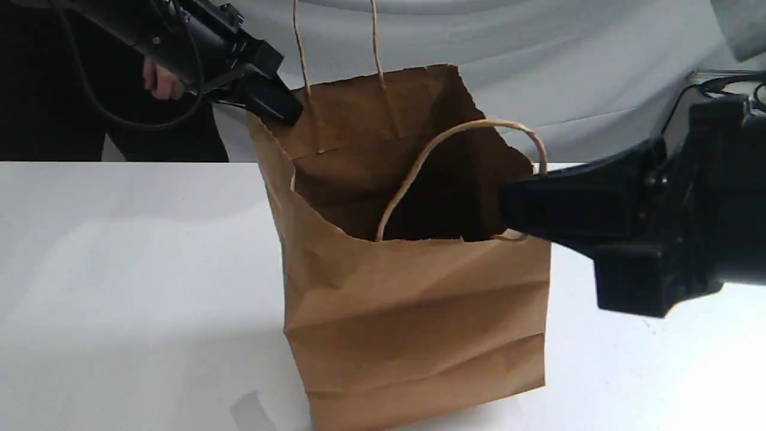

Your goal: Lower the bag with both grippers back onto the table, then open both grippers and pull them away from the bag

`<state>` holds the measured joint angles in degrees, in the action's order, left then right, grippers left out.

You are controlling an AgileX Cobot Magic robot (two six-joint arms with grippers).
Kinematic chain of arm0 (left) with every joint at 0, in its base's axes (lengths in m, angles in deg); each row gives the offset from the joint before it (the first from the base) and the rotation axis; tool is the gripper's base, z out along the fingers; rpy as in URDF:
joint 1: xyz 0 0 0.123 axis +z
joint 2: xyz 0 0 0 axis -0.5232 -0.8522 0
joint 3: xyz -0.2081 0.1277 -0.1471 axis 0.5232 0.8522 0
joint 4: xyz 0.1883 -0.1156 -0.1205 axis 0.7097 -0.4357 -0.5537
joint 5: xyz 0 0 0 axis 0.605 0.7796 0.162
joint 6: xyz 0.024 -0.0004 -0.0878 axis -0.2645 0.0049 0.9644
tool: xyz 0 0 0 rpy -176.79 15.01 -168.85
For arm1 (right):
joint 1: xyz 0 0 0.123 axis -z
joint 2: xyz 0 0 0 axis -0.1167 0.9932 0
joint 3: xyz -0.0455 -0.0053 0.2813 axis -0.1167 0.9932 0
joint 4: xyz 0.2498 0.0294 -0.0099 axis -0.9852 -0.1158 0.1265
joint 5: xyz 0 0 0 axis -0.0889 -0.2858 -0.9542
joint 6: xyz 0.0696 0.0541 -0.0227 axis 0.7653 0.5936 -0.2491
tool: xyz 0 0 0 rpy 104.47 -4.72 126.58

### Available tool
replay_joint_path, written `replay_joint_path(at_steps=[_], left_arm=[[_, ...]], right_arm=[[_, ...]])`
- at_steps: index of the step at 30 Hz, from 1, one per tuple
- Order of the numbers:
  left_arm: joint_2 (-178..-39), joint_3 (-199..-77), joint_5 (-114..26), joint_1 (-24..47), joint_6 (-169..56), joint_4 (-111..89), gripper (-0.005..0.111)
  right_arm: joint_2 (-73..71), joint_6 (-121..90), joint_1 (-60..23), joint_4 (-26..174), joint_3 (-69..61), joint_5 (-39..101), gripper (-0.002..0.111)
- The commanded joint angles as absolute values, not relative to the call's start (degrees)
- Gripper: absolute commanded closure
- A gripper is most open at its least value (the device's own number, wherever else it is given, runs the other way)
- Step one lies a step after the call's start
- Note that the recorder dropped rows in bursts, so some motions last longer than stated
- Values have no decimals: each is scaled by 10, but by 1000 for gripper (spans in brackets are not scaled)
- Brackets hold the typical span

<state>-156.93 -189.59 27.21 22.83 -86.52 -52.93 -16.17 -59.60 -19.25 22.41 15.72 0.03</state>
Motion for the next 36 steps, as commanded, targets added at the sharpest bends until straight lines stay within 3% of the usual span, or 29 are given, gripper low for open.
replay_joint_path(at_steps=[1, 13, 15, 23, 36], left_arm=[[-1574, -1898, 263, 229, -859, -538, 107], [-1583, -1898, 263, 229, -860, -577, 102], [-1583, -1898, 263, 229, -860, -586, 95], [-1583, -1898, 263, 229, -840, -584, 50], [-1556, -1898, 263, 229, -841, -587, 49]], right_arm=[[-166, -591, -196, 218, 201, 25, 108], [-166, -592, -196, 191, 226, 68, 108], [-166, -592, -196, 187, 226, 68, 108], [-166, -592, -196, 184, 226, 68, 108], [-166, -593, -196, 181, 226, 71, 108]])
